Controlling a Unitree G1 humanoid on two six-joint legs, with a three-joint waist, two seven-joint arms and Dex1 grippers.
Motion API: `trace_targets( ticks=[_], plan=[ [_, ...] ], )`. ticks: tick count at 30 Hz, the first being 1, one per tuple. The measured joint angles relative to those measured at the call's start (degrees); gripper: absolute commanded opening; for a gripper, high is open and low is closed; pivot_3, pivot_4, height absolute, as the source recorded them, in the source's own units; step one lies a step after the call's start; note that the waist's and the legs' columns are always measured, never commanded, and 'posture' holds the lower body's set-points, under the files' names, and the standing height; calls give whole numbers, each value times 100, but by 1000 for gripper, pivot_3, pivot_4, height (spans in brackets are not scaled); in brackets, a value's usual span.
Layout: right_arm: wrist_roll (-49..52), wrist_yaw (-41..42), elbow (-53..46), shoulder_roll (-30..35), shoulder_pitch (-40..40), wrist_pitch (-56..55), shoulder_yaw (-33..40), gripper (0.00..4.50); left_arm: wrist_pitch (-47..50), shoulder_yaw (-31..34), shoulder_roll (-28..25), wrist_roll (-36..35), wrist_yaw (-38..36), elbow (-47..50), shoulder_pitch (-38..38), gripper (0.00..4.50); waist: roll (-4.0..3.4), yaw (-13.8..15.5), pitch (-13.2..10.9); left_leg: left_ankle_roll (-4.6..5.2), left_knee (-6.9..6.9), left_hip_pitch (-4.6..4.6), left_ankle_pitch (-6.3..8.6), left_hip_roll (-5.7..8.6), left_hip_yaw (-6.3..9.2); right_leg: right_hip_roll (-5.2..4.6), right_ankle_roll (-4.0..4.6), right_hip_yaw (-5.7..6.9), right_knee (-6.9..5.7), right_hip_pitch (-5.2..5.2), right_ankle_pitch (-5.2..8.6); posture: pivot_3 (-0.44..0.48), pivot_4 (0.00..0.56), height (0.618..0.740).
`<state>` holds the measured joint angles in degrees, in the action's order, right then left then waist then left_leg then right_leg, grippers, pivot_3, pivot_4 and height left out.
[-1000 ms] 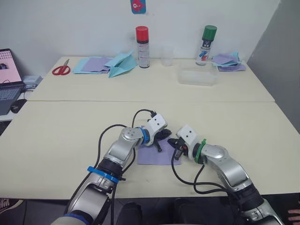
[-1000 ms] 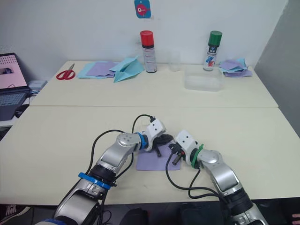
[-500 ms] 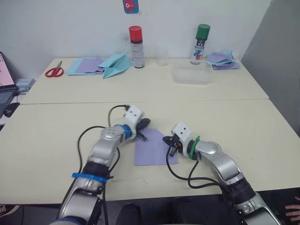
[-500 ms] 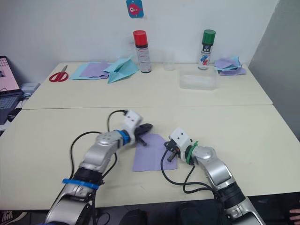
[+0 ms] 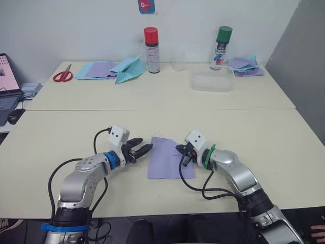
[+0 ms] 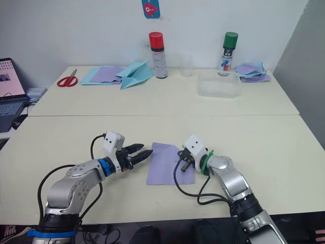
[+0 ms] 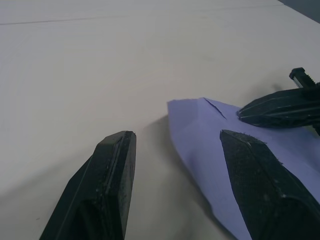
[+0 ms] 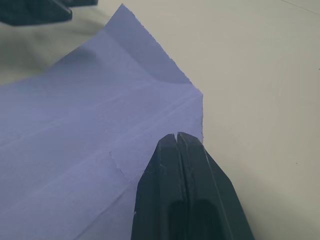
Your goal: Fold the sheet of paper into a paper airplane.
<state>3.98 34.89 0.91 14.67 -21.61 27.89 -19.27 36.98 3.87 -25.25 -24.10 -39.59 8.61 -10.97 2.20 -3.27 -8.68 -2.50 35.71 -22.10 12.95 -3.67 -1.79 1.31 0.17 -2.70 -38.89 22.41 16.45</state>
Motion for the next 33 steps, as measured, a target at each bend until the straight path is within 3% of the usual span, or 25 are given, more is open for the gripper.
trace_targets(
  ticks=[5,6,8,15,16,23,33],
  plan=[
    [-9,18,8,-22,-15,-1,-7,0,-279,-322,35,206,4,-322,-177,3021,1,-4,-1,0,-5,-1,0,-1,6,8,5,7,-1,3,3,0,150,740],
    [-10,21,7,-21,-15,-1,-7,0,-361,-366,47,252,3,-400,-218,2843,1,-3,-1,0,-6,0,0,-1,7,9,5,8,-1,3,3,0,150,740],
    [-10,29,6,-20,-16,-2,-7,0,-466,-370,57,296,5,-482,-278,2430,1,-4,-1,0,-8,-1,0,-2,6,9,5,7,-1,5,3,0,150,740],
    [-45,25,-11,-22,-8,0,-6,0,-537,-511,-31,382,-174,-483,-311,157,1,-3,-1,0,-9,-1,0,-3,4,6,6,4,0,6,4,0,150,740],
    [-47,19,-17,-25,-2,0,-5,0,-582,-544,-34,401,-210,-483,-311,11,1,-3,-1,0,-9,-1,0,-3,4,6,6,4,0,6,4,0,150,740],
    [-51,6,-35,-42,16,1,0,0,-809,-903,-266,645,-437,-284,-315,11,1,-2,-2,0,-15,-1,0,-3,3,6,7,1,1,9,5,0,150,740],
    [-52,6,-42,-56,16,6,4,0,-1451,-1802,-674,1728,-631,-442,-569,11,0,2,-2,1,-32,-2,0,-3,0,6,11,0,1,20,7,0,150,740]
  ],
)
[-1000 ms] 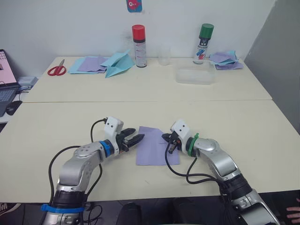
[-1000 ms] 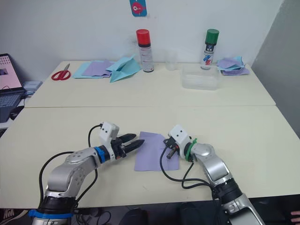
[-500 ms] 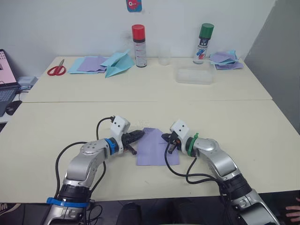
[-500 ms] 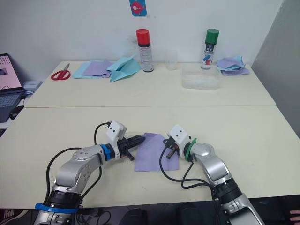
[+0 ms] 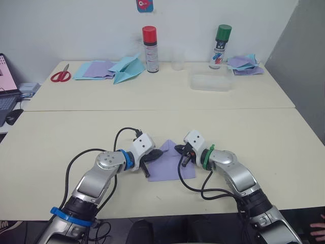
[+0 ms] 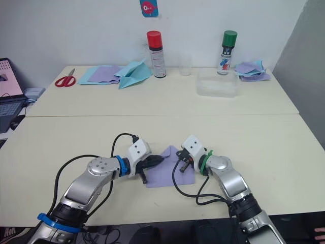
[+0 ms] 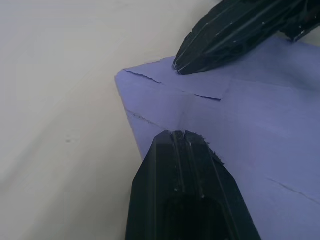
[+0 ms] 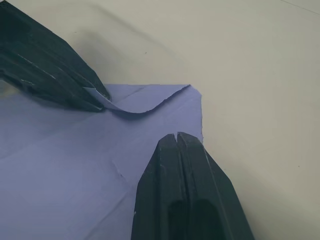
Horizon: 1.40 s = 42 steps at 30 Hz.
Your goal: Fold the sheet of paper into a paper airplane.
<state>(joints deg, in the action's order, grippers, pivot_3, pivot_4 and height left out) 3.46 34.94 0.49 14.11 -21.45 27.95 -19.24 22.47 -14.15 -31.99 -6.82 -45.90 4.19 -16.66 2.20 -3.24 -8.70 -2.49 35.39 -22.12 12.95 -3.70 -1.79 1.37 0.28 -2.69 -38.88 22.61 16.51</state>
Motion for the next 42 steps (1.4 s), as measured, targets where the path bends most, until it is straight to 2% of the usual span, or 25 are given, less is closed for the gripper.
trace_targets(
  ticks=[7,13,17,22,36,41,42],
  plan=[
    [12,2,3,-12,0,3,25,0,-461,-244,-154,414,-216,-187,-220,11,0,12,0,0,0,0,0,3,-2,-6,0,0,0,-2,0,0,150,740],
    [321,-82,327,-544,-34,-73,415,0,-589,-288,-142,510,-265,-201,-236,11,-14,28,-10,1,1,-19,0,4,0,-6,-1,4,0,9,0,0,150,740],
    [351,-134,514,-660,-292,-228,504,0,-671,-307,-131,522,-295,-204,-266,11,-15,41,-10,1,15,-75,-1,7,0,-6,-6,5,-3,58,-3,0,150,740],
    [337,-157,1004,-788,-449,-420,505,0,-684,-303,-132,524,-329,-219,-279,11,-16,47,-10,1,17,-78,-1,7,0,-6,-10,6,-3,59,0,0,150,740],
    [-33,1,1519,-728,-725,-865,252,0,-862,-271,-152,594,-311,-223,-209,11,-16,46,-8,1,23,-73,-1,4,1,-5,-10,6,-9,57,-1,0,150,740],
    [-160,-4,1466,-727,-707,-894,202,0,-804,-135,-137,453,-365,-205,-175,1322,-16,44,-8,1,23,-74,-1,4,0,-3,-10,7,-9,58,0,0,150,740],
    [-177,-4,1457,-728,-702,-898,199,0,-776,-109,-148,392,-391,-189,-153,1736,-16,42,-8,1,23,-75,-1,3,1,-3,-10,7,-9,58,0,0,150,740]
  ],
)
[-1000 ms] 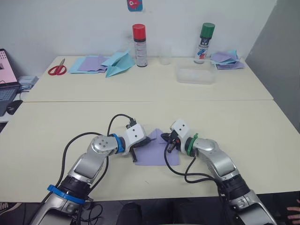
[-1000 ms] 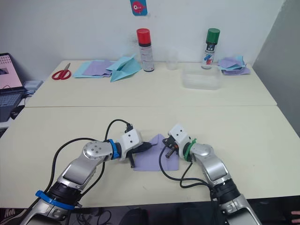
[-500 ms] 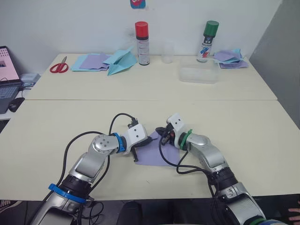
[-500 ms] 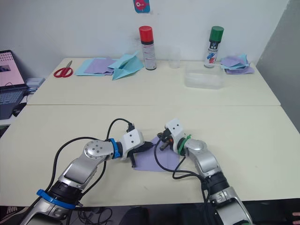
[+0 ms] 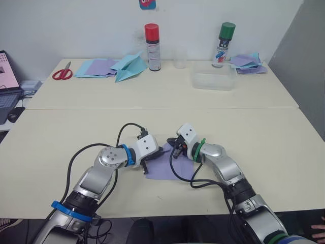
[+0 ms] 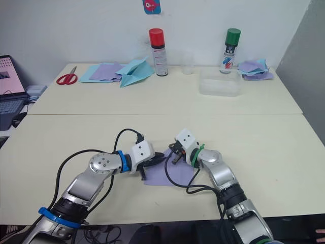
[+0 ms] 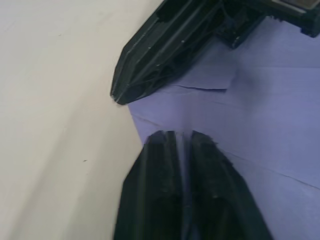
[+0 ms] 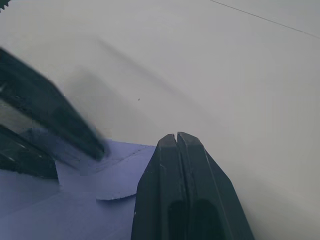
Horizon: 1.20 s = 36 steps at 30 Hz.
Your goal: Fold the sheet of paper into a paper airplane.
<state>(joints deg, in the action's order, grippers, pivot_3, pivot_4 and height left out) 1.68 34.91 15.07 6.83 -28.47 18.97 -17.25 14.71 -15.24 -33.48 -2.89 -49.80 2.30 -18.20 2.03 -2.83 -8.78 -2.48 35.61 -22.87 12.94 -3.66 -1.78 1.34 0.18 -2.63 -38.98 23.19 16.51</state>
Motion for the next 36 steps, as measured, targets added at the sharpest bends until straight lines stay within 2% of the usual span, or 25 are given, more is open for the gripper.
trace_targets(
  ticks=[5,8,10,13,15,16,21,24,30,36],
  plan=[
    [-44,-4,-6,-46,6,-4,-2,0,281,241,-181,-365,-286,147,163,3221,0,-23,0,0,0,0,0,-1,1,3,0,0,-1,1,0,0,150,740],
    [-47,-4,-1,-52,6,-13,0,0,816,684,-314,-901,-486,240,233,3221,-1,-27,-1,0,0,-2,0,-2,5,5,0,8,-1,2,0,0,150,740],
    [-51,-5,5,-55,10,-28,9,0,1109,1049,-202,-1244,-426,201,120,3221,0,-25,-1,0,3,-3,0,-2,7,4,0,9,-1,1,0,0,150,740],
    [-71,-11,20,-66,19,-67,14,0,1339,1380,237,-1527,-149,95,-169,2604,1,-13,0,0,14,-4,0,0,5,3,-2,6,-2,-3,-2,0,150,740],
    [-82,-12,23,-76,34,-74,14,0,1388,1372,479,-1618,-22,46,-249,1966,5,-21,3,0,17,-6,0,2,0,4,-5,-2,-1,-3,-3,0,150,740],
    [-82,-12,20,-87,39,-81,13,0,1389,1295,602,-1618,40,29,-249,1544,5,-33,3,0,17,-5,0,1,-1,3,-5,-4,-1,-3,-3,0,150,740],
    [-94,-12,21,-101,40,-81,9,0,1245,790,754,-1271,179,-196,-250,30,5,-32,3,0,15,-4,0,2,5,9,-5,3,-3,-2,-3,0,150,740],
    [-98,-13,20,-105,41,-83,5,0,1115,543,777,-975,259,-560,-248,30,5,-32,3,0,15,-4,0,3,5,14,-5,3,-4,-2,-3,0,150,740],
    [-156,-20,20,-112,51,-83,3,0,947,489,839,-796,342,-696,-276,30,6,-26,7,0,18,-2,0,2,5,12,-5,1,-5,-5,-4,0,150,740],
    [-160,-19,-8,-163,88,-87,-39,0,1110,657,353,-892,273,24,358,30,3,-62,14,0,9,6,0,-7,6,14,-3,1,-7,-5,-3,0,150,740]
  ],
)
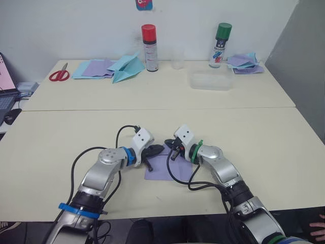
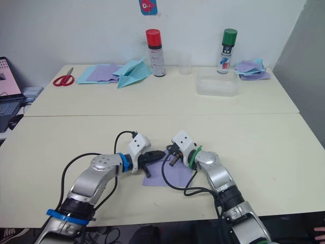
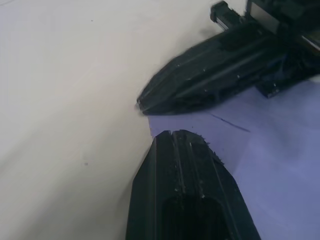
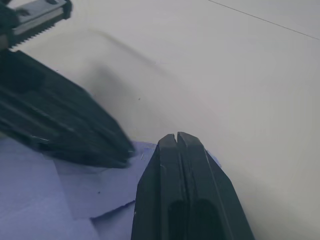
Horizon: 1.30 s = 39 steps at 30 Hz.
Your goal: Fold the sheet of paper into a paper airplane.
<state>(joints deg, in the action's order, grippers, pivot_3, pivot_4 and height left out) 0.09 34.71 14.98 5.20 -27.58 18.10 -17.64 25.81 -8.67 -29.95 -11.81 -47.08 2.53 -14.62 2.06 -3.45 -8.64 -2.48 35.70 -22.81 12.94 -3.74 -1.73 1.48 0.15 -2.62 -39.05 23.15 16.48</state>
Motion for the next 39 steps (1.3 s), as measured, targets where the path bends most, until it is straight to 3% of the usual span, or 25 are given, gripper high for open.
trace_targets(
  ticks=[7,11,17,28,31,39],
  plan=[
    [-6,12,27,-19,5,-13,-11,0,331,556,-239,-395,64,596,680,30,-2,-22,6,0,3,4,0,0,-8,-9,0,-9,0,-2,-1,0,150,740],
    [-5,17,34,9,-7,-23,12,0,646,734,-130,-703,147,781,612,30,-1,21,4,0,6,-3,0,3,2,-9,0,2,-1,0,-1,0,150,740],
    [2,43,62,16,-29,-31,10,0,603,286,-31,-454,270,765,71,30,-1,22,5,0,10,-3,0,9,-7,-8,-5,-9,2,-2,-3,0,150,740],
    [45,203,-209,187,88,126,12,0,-150,-410,-29,185,122,170,-67,30,-2,71,6,0,12,-4,0,10,-5,-14,-5,-5,2,-4,-3,0,150,740],
    [175,370,-529,309,183,430,14,636,-298,-450,-32,256,92,106,-79,0,-2,81,7,0,14,-5,0,12,-6,-17,-5,-5,2,-4,-3,0,150,740],
    [852,488,-1628,763,369,1875,557,3496,-456,-464,56,318,75,-67,-119,0,-5,162,4,0,18,-9,0,12,-4,-17,-6,-2,1,-3,-4,0,150,740]
  ],
)
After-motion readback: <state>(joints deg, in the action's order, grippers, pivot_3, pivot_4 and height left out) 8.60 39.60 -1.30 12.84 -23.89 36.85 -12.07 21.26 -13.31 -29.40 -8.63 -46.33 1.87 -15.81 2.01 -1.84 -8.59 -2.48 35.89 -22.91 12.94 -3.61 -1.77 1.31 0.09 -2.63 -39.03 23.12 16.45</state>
